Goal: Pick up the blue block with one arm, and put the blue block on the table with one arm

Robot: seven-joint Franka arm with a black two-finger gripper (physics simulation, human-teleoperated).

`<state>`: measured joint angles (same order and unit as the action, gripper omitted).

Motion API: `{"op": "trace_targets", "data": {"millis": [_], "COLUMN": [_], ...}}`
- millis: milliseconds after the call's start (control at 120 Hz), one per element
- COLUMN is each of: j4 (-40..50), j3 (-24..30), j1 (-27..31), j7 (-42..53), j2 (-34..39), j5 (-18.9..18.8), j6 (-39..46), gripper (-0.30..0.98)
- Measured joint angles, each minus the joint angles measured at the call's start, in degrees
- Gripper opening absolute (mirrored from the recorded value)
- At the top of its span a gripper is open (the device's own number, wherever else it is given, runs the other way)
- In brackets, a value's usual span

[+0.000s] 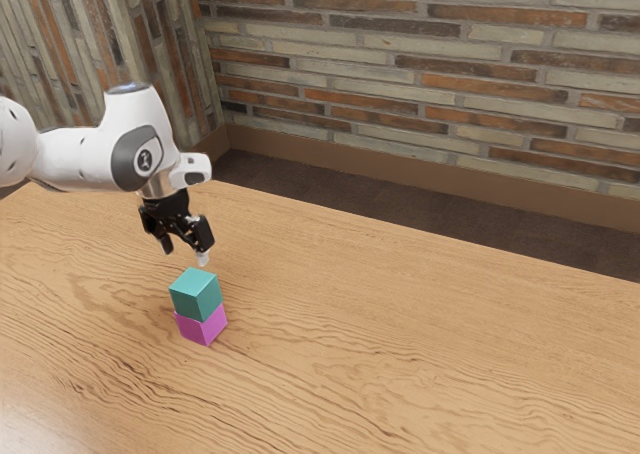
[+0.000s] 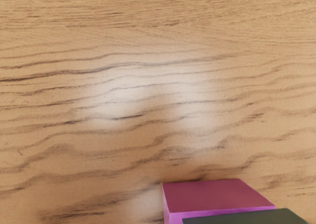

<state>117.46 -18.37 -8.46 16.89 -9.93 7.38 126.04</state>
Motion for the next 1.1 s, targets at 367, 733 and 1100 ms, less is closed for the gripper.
{"op": "trace_targets", "data": {"millis": [367, 733, 1100], "j4": [6.59, 7.84, 8.33], "j3": [0.01, 0.74, 1.09], "j1": [-2.82, -3.98, -4.02], "j7": [0.41, -0.62, -1.42], "j2": [5.32, 4.31, 3.16], "j5": [-2.60, -2.31, -1.56], "j6": [9.25, 11.35, 11.47], "gripper": [0.67, 0.67, 0.67]}}
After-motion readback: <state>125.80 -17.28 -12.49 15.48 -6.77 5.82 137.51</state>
